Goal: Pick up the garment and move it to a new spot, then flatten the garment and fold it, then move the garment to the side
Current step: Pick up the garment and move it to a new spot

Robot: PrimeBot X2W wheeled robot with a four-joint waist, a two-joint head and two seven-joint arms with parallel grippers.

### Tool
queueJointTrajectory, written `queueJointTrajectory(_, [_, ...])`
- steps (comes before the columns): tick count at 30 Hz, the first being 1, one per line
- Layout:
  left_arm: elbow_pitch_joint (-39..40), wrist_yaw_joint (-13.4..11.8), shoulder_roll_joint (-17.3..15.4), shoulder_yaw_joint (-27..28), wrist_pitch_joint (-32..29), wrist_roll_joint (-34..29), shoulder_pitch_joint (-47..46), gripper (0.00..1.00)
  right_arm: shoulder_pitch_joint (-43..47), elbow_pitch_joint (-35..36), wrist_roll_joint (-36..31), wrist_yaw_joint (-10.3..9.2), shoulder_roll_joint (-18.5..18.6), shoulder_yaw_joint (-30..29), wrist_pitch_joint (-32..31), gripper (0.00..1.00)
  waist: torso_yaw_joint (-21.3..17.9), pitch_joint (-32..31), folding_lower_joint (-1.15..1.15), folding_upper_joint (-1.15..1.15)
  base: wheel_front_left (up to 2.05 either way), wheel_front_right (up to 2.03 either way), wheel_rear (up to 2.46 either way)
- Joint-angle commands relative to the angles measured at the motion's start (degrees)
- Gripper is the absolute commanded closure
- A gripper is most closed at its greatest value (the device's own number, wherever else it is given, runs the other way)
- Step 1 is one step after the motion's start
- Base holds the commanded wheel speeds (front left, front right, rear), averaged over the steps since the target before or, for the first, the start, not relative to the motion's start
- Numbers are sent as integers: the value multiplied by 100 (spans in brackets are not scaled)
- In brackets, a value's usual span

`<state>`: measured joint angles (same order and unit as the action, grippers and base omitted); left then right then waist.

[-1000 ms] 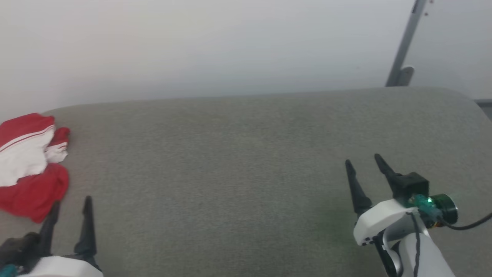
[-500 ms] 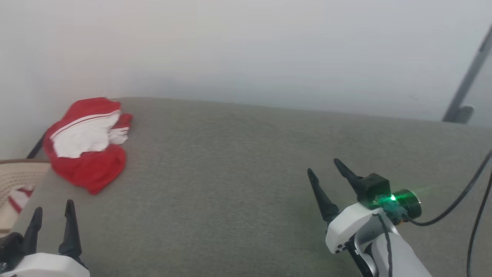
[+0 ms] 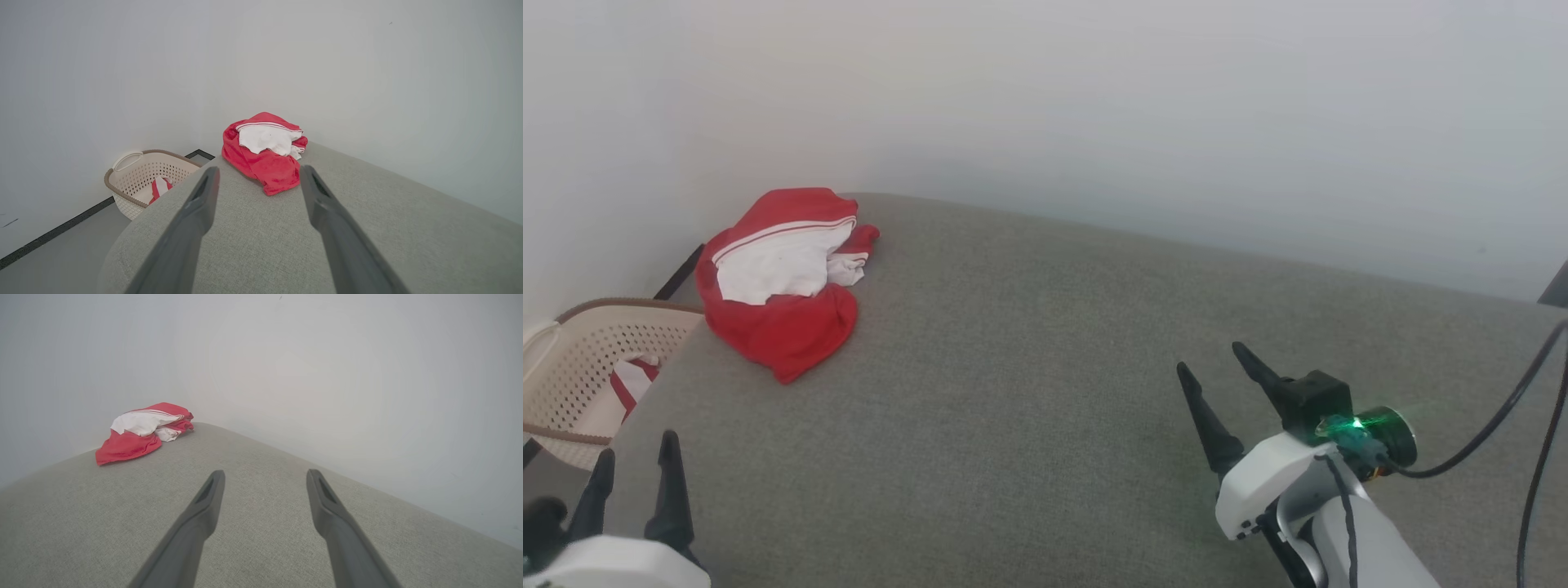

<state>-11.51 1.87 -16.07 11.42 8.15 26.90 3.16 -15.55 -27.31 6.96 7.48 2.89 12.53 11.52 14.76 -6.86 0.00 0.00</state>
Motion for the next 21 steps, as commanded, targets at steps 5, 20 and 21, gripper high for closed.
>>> queueJointTrajectory(5, [-200, 144, -106, 63, -153, 267, -408, 0, -113, 61, -166, 3, -2, -184, -23, 0, -45, 185, 0, 0, 0, 0, 0])
queueJointTrajectory(20, [-2013, 451, -882, -217, -579, 666, -3157, 0, -774, 1297, -664, 3, 305, -594, -586, 0, -521, 2090, 0, 0, 0, 0, 0])
queueJointTrajectory(21, [-2161, 474, -926, -251, -598, 691, -3370, 0, -818, 1409, -695, 3, 332, -620, -639, 0, -542, 2236, 0, 0, 0, 0, 0])
